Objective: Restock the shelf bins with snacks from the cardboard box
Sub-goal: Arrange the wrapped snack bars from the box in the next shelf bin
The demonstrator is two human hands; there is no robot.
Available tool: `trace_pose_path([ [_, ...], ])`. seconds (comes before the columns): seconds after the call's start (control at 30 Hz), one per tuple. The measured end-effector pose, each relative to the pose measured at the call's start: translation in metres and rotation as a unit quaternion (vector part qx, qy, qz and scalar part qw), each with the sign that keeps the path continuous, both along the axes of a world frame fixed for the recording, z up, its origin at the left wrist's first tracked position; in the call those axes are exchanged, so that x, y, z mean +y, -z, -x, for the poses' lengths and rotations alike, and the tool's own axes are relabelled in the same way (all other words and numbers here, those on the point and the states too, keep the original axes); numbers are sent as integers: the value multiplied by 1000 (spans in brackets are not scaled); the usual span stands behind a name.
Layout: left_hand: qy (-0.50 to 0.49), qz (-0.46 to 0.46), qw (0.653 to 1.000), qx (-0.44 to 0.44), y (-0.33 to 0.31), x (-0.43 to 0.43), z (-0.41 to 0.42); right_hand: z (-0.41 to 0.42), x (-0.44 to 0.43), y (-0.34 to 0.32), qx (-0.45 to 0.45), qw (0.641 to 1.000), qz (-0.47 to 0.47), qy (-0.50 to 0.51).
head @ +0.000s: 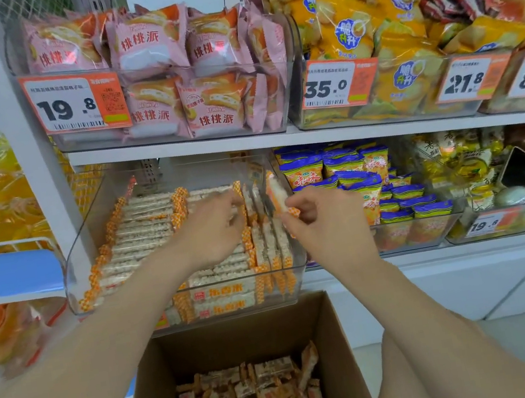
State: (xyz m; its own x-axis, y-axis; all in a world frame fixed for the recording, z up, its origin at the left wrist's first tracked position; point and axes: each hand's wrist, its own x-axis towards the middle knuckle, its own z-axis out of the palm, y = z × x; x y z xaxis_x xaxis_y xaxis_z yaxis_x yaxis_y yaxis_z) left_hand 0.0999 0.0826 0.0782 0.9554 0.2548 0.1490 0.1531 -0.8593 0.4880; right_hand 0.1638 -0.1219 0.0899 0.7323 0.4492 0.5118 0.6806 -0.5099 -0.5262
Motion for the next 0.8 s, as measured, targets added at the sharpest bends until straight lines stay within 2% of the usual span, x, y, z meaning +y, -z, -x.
trace_pose_path([
  [0.1,50,-84,991,87,8,6,-11,-15,30,2,-75,988,137,15],
  [0.2,66,-120,976,170,8,6,-18,-30,53,3,-150,959,233,63],
  [0.27,72,-122,968,206,14,14,-25,-42,71,6,-160,938,294,93],
  [0.4,67,-121,971,195,13,14,-29,-53,86,3,-150,917,360,87],
  [0.53,57,-130,975,170,19,15,-33,-58,80,7,-133,911,384,62],
  [0.6,47,-142,979,136,21,14,-34,-59,69,9,-120,926,356,43],
  [0.7,44,-113,991,58,23,8,-42,-56,48,9,-54,978,200,-13],
  [0.77,34,-83,996,22,22,2,-49,-53,34,6,-17,993,110,-35],
  [0.8,28,-68,997,6,22,0,-54,-52,29,5,-10,994,99,-33],
])
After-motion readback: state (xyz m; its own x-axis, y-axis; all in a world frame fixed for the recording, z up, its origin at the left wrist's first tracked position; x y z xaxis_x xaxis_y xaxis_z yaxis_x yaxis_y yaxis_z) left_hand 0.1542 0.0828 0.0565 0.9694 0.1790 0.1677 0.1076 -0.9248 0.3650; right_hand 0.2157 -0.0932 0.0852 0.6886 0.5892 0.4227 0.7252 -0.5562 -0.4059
